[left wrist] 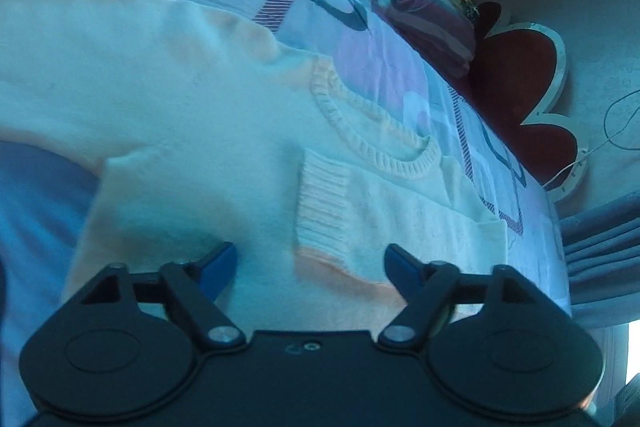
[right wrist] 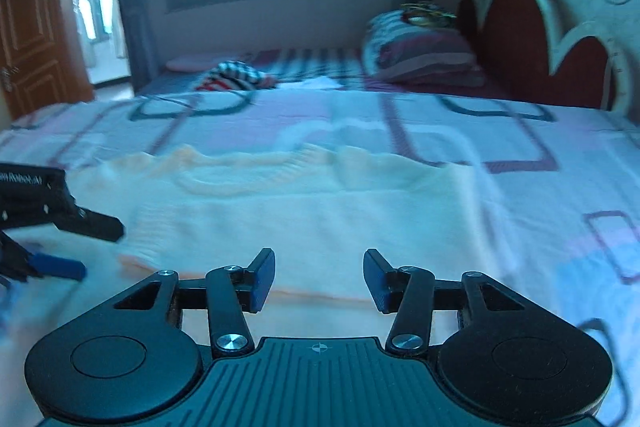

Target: Fold small clothes

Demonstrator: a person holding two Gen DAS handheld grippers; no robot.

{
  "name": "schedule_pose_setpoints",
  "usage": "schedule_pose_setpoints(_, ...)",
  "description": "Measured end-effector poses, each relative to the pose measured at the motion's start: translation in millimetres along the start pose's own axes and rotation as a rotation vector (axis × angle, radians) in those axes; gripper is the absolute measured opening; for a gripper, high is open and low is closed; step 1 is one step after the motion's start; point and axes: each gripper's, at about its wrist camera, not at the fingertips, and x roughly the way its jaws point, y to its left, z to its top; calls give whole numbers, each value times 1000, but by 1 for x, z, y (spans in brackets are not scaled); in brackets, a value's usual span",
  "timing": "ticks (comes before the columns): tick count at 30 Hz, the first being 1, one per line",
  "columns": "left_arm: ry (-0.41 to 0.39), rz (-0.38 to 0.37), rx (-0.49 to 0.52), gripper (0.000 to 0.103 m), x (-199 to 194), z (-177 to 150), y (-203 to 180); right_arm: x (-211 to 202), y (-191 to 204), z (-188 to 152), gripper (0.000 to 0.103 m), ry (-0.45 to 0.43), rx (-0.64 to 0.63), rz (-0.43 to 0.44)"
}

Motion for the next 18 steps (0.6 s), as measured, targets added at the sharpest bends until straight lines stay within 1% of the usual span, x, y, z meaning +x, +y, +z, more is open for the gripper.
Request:
schedule_pose_setpoints(1,-10,-4,0,57,4,0,-1,-1,-9,-5,49,7,5,-21)
schedule_pose_setpoints(2,-12,-3,-10,55,9,-1,-2,-1,-18,-10,49,15,19,-41)
schedule_pose_setpoints(4,-26,-3,-28,55,14,-1,-4,-1,-33,-17,49,33,51,-74)
schedule_pose_setpoints(6,-34,7,-17,55,17,0,-11,1,-45,-22,49,48,77,-108)
schedule_pose_setpoints(7,-37,9,-8,52,19,0,-14,3,-50,-24,49,53,87,-122)
schedule_pose_setpoints(8,-41,11,2,47,21,0,-17,4,-53,-22,49,60,96,-134)
schedule_pose_setpoints(9,-41,14,13,29,24,0,-20,7,-57,-23,49,66,104,-143)
schedule_pose_setpoints(10,-38,6,12,5,26,0,-20,9,-59,-22,49,72,112,-151)
schedule_pose_setpoints(11,-32,3,4,3,29,0,-20,11,-60,-22,49,78,120,-154)
schedule_pose_setpoints(12,-39,4,-2,4,29,0,-19,14,-62,-22,49,85,129,-154)
schedule_pose_setpoints(16,-142,-52,65,3,3,14,-35,24,-68,-22,49,101,168,-139)
schedule_pose_setpoints(18,-198,-74,74,3,-13,26,-42,29,-68,-19,49,100,177,-139)
